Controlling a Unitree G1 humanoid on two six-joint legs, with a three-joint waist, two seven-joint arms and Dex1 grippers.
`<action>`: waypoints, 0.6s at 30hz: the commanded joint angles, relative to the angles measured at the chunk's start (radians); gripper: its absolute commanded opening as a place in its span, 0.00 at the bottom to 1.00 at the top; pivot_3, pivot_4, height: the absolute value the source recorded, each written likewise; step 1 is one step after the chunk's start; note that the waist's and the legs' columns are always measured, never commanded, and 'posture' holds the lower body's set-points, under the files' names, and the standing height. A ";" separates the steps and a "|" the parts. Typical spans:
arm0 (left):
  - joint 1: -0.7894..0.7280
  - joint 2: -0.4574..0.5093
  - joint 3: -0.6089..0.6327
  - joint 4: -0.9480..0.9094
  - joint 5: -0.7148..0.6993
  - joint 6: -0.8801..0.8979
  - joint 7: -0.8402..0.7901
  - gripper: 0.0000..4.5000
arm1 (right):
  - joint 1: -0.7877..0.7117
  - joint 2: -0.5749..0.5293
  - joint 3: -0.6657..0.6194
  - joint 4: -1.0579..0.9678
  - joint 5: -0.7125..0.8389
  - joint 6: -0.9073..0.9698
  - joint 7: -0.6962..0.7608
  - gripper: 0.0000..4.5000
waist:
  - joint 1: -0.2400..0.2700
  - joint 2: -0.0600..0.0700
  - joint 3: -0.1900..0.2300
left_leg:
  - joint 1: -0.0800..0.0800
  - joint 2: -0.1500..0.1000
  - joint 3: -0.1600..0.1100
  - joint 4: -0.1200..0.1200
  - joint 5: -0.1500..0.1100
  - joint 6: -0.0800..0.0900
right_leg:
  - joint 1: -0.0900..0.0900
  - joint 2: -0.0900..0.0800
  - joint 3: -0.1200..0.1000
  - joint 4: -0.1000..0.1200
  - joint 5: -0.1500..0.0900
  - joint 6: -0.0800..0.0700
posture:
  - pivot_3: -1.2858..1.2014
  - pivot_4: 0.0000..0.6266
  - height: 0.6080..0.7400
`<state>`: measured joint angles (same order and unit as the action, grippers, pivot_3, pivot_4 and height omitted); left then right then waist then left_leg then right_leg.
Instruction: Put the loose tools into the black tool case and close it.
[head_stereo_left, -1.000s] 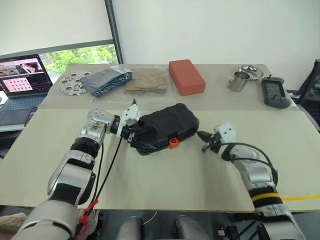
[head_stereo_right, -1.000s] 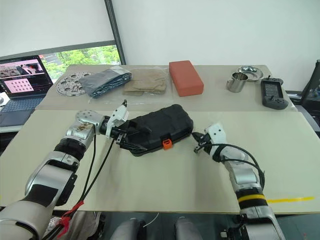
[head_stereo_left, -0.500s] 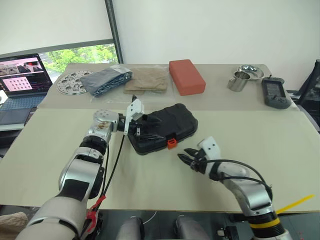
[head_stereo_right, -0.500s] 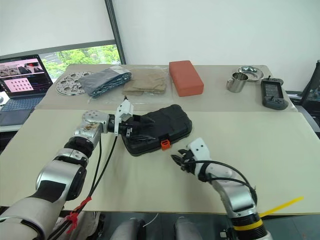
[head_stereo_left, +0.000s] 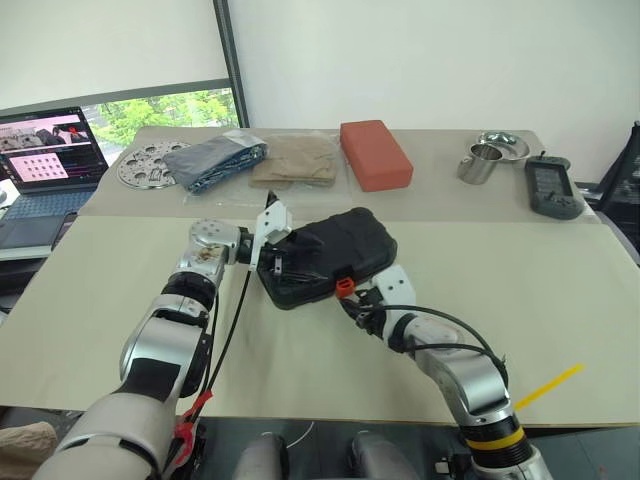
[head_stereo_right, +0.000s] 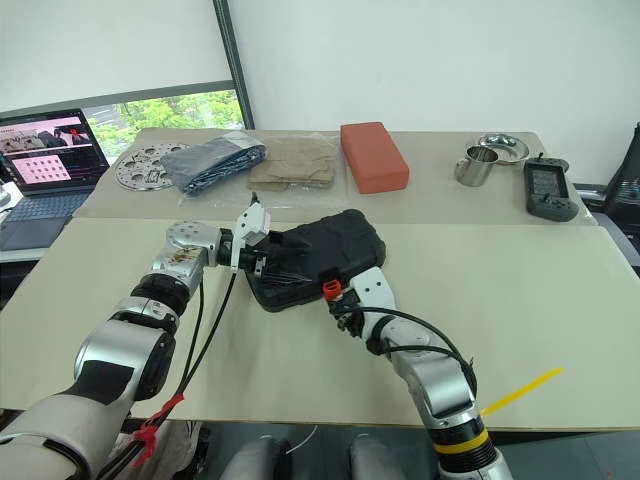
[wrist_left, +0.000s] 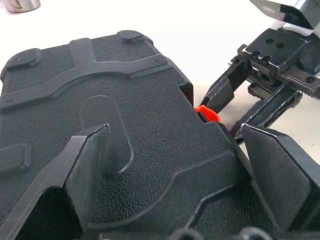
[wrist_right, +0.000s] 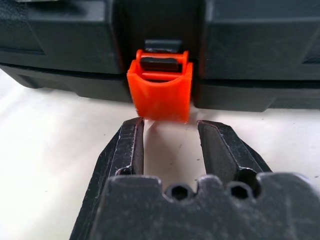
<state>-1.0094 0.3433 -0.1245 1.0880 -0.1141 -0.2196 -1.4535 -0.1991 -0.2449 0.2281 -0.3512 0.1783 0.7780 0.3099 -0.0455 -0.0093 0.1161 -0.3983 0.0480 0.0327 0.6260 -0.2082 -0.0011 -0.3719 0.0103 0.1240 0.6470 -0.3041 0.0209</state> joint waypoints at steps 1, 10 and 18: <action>-0.003 -0.004 0.006 0.018 0.020 -0.010 0.002 1.00 | -0.025 0.016 0.021 -0.049 -0.022 0.020 -0.027 0.67 | 0.000 0.000 0.000 | 0.000 0.000 0.000 0.000 0.000 0.000 | 0.000 0.000 0.000 0.000 0.000 0.000 | 0.52 0.24 1.00; -0.005 -0.006 0.013 0.026 0.029 -0.017 0.003 1.00 | -0.055 0.050 0.018 -0.030 -0.041 0.030 -0.064 0.67 | 0.000 0.000 0.000 | 0.000 0.000 0.000 0.000 0.000 0.000 | 0.000 0.000 0.000 0.000 0.000 0.000 | 0.52 0.24 1.00; -0.004 -0.002 0.007 0.037 0.049 -0.039 0.013 1.00 | -0.062 0.054 0.022 -0.021 -0.063 0.018 -0.070 0.27 | -0.001 0.000 0.000 | 0.000 0.000 -0.001 0.000 0.000 0.000 | 0.000 0.000 0.000 0.000 0.000 0.000 | 0.52 0.24 1.00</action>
<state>-1.0123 0.3383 -0.1101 1.1067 -0.0936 -0.2491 -1.4504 -0.2397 -0.1928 0.2607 -0.3434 0.1222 0.8165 0.2447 -0.0463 -0.0093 0.1160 -0.3982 0.0480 0.0319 0.6259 -0.2082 -0.0010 -0.3718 0.0105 0.1236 0.6470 -0.3042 0.0210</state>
